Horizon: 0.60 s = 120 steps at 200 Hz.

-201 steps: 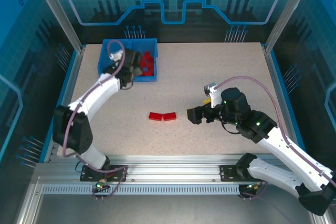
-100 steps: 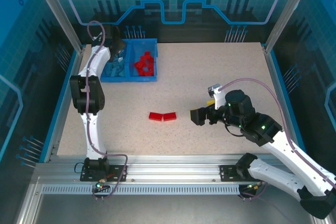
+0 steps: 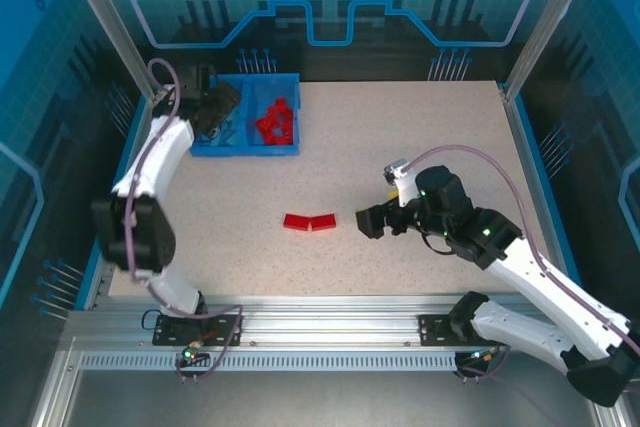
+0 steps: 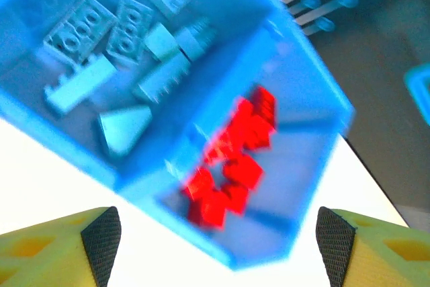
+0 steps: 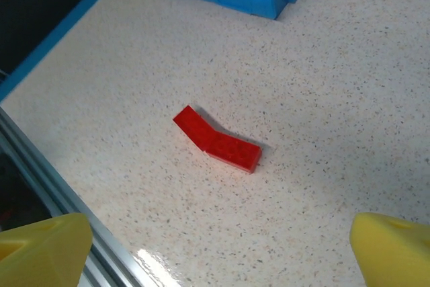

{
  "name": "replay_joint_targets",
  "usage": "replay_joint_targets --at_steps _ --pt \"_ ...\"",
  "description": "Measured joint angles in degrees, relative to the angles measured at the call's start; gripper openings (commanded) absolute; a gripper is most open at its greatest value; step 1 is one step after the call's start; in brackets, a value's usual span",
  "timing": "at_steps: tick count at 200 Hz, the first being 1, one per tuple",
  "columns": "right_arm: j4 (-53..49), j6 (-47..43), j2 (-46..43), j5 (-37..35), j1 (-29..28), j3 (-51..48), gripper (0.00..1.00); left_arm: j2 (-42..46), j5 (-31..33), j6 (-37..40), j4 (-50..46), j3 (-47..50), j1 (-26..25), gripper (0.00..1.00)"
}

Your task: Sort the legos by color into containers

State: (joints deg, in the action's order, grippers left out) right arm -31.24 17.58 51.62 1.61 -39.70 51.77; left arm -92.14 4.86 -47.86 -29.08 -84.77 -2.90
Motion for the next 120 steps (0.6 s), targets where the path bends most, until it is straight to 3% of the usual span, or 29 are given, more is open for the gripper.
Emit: replay_joint_targets --at_steps 40,51,76,120 --pt "6.34 -14.6 4.55 1.97 -1.09 -3.78 1.0 26.47 0.61 9.11 4.81 15.91 -12.61 0.8" --pt "6.97 -19.12 6.95 2.45 -1.79 -4.13 1.0 31.47 -0.92 13.18 4.98 18.99 -13.18 0.82" --pt "6.4 -29.38 14.69 3.85 -3.58 -2.84 0.96 38.71 -8.52 26.91 3.37 23.43 -13.09 0.98" --pt "3.08 -42.99 31.98 3.87 -7.32 5.25 0.94 46.25 -22.43 53.0 -3.87 30.71 -13.14 0.99"
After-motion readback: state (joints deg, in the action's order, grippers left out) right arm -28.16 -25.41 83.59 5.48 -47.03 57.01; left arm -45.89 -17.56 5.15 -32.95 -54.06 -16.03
